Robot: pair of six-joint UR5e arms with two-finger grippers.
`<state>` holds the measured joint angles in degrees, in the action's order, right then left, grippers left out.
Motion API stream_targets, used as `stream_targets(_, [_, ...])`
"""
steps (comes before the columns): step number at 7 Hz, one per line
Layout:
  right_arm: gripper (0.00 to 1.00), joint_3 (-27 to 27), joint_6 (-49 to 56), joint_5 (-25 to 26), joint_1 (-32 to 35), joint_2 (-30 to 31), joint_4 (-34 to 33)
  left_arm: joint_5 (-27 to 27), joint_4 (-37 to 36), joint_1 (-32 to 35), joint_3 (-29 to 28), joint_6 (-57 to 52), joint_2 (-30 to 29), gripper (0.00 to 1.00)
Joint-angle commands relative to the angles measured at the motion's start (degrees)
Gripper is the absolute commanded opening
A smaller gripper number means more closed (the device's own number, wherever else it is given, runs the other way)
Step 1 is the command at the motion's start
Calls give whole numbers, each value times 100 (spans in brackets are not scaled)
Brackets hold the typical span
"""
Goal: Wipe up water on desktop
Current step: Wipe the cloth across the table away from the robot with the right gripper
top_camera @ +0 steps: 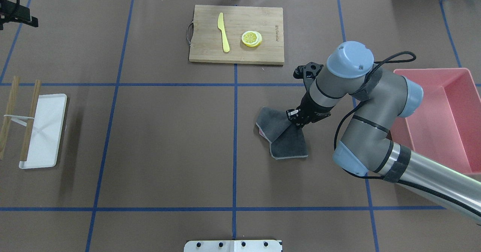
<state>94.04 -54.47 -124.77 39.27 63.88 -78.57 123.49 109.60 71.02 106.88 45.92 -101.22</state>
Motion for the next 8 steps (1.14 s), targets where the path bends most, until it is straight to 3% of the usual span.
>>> stream_targets(1, [0,-289,15,39,343,142,0,0,0,0,-18,5,-38,98])
stream_targets(2, [0,-412,59,188,492,194,-44,0,0,0,-53,5,-38,98])
stream_targets(5, [0,-344,813,865,845,134,-1139,-9,0,8,-114,5,-21,98])
stream_targets(8, [0,-317,623,1385,145,-277,-1475,-18,0,26,-184,-4,-3,98])
